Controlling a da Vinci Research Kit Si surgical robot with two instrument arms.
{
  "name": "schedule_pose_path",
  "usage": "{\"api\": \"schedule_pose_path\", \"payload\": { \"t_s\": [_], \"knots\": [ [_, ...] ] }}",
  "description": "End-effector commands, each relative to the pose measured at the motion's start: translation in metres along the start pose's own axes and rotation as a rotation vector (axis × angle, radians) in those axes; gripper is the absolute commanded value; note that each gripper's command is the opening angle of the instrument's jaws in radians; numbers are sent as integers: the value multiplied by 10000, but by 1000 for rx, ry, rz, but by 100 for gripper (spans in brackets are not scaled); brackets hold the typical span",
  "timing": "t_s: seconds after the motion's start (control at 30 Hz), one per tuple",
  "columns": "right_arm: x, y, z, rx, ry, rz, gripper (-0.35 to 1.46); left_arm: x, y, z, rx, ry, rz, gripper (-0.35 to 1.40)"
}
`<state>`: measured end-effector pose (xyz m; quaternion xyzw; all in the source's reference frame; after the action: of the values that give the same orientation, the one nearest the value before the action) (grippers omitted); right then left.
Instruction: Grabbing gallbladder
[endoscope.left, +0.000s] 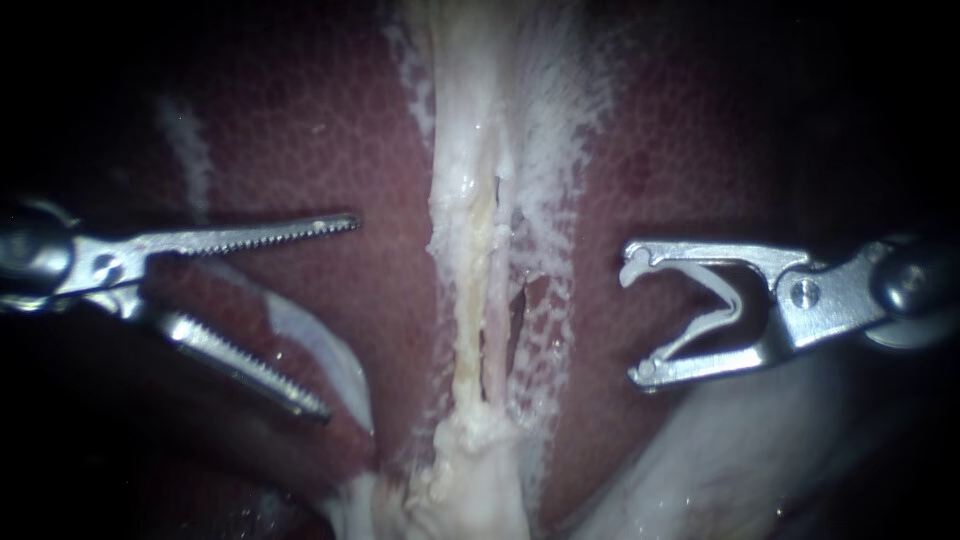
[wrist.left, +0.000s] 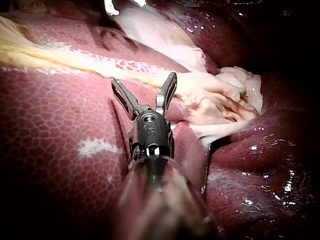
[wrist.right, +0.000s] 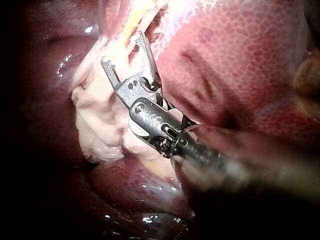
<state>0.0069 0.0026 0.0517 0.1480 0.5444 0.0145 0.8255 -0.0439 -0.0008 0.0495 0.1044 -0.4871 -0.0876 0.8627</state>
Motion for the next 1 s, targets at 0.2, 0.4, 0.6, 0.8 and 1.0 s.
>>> {"api": "schedule_pose_path", "payload": {
  "t_s": [0.2, 0.4, 0.6, 0.8, 1.0],
  "knots": [
    [0, 0, 0, 0, 0, 0, 58, -5, 4, -4, 6, -6, -2, 104],
    [0, 0, 1, 0, 0, 0, 58, -17, 15, -4, -3, -10, -15, 104],
    [0, 0, 2, 0, 0, 0, 58, -23, 21, 9, -8, -10, -43, 101],
    [0, 0, 2, -1, 0, 0, 58, -27, 28, 25, -13, -10, -93, 93],
    [0, 0, 2, -1, 0, 0, 58, -22, 37, 37, -14, -11, -139, 89]
  ]
}}
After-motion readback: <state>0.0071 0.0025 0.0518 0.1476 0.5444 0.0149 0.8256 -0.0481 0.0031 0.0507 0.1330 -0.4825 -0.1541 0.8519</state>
